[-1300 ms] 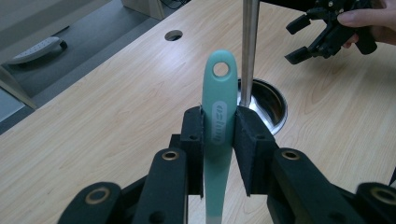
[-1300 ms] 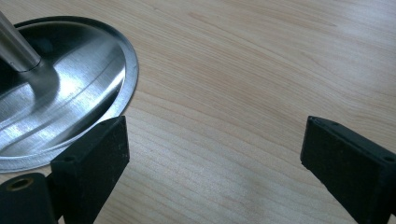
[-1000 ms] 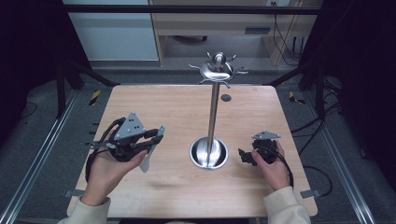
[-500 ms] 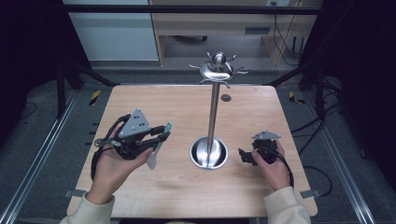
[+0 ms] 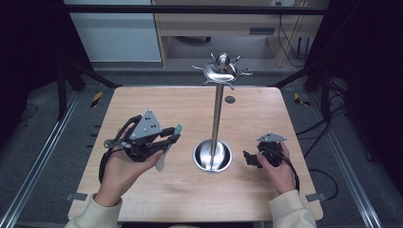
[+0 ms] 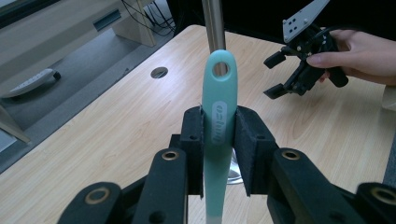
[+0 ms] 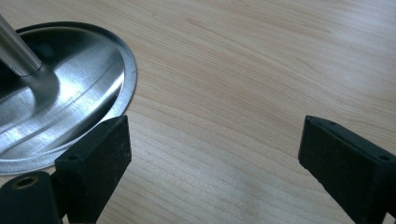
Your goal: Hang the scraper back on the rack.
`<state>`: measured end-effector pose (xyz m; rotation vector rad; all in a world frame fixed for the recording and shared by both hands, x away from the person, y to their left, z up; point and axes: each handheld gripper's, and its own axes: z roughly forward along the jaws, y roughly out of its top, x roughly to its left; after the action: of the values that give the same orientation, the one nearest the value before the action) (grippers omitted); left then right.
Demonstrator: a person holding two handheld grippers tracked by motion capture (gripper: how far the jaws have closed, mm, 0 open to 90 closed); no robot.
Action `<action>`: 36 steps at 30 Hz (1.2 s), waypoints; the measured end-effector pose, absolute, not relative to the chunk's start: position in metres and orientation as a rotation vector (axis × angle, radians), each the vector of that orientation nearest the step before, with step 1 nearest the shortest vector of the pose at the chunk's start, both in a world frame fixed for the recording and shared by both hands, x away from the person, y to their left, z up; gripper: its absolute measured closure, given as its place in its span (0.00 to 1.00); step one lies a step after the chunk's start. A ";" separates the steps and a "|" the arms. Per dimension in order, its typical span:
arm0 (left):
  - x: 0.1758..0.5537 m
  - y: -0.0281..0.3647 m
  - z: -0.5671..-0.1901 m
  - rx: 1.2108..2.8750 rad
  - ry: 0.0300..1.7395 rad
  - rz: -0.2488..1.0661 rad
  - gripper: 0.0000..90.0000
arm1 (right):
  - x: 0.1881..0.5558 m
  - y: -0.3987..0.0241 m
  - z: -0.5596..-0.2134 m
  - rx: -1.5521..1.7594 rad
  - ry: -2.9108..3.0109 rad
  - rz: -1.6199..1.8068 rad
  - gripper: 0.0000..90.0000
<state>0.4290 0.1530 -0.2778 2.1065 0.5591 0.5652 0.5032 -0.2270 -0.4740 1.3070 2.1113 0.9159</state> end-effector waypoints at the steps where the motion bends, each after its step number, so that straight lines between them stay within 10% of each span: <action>1: 0.429 0.153 -0.277 2.105 0.558 0.566 0.82 | 0.503 -0.227 -0.474 1.307 2.111 0.916 0.11; 36: 0.437 0.132 -0.243 2.024 0.540 0.584 0.82 | 0.503 -0.227 -0.473 1.299 2.114 0.928 0.11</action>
<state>0.4374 0.1323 -0.2426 2.0241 0.5396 0.5836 0.5030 -0.2265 -0.4727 1.2991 2.1136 0.9282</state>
